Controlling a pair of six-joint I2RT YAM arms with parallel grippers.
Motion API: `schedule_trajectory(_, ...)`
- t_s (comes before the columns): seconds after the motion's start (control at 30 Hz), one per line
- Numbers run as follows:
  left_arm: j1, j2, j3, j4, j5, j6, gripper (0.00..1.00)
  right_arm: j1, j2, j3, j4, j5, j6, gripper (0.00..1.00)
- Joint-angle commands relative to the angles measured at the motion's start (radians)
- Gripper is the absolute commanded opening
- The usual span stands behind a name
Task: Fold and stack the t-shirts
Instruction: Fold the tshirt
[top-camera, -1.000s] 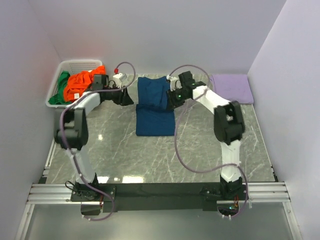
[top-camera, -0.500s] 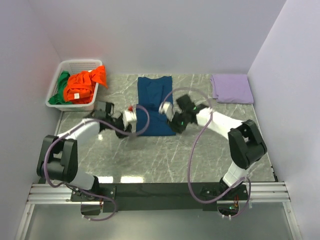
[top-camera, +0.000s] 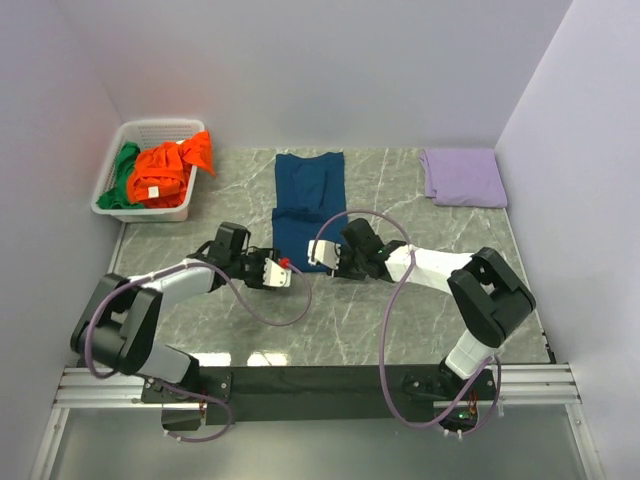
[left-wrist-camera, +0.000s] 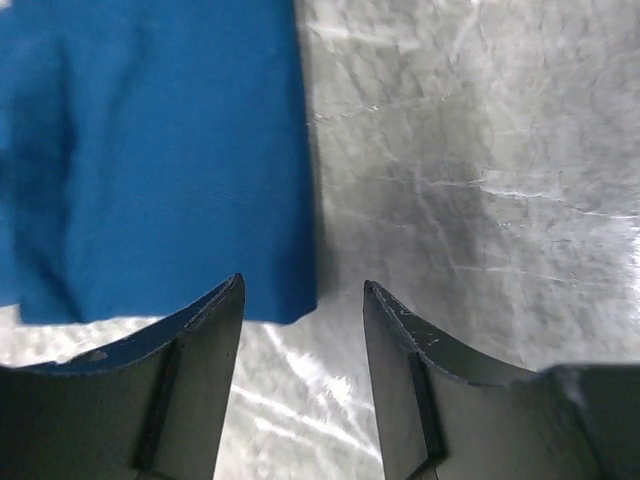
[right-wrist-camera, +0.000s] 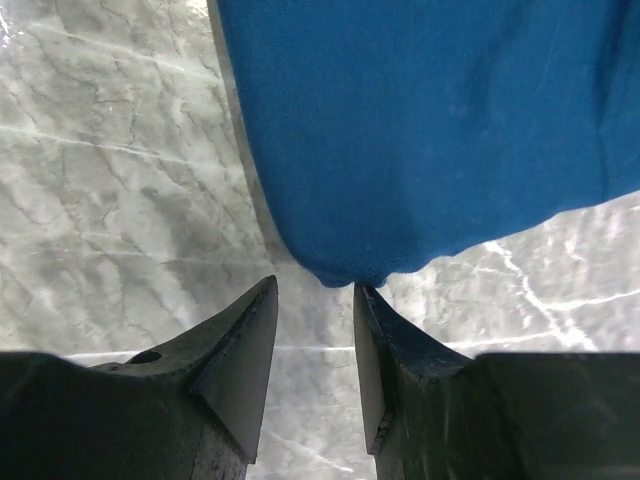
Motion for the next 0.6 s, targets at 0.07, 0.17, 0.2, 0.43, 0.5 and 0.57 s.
schedule_trajectory(0.07,-0.023,0.103,0.06,0.05,-0.047,0.051,0.55,0.035,0.004,-0.013,0.1,0.043,-0.077,0.44)
schedule_trajectory(0.17,-0.025,0.143,0.076,0.068,-0.067,0.055,0.52,0.041,0.031,-0.013,0.097,0.044,-0.097,0.43)
schedule_trajectory(0.2,-0.025,0.15,0.079,0.068,-0.07,0.051,0.51,0.044,0.039,-0.011,0.094,0.044,-0.103,0.43)
schedule_trajectory(0.43,-0.025,0.144,0.079,0.06,-0.065,0.042,0.23,0.044,0.067,0.007,0.049,0.04,-0.098,0.08)
schedule_trajectory(0.5,-0.025,0.127,0.079,0.027,-0.055,0.037,0.12,0.043,0.053,0.009,0.04,0.036,-0.082,0.0)
schedule_trajectory(0.57,-0.025,0.1,0.077,-0.005,-0.042,0.028,0.04,0.041,0.032,0.018,0.006,0.021,-0.059,0.0)
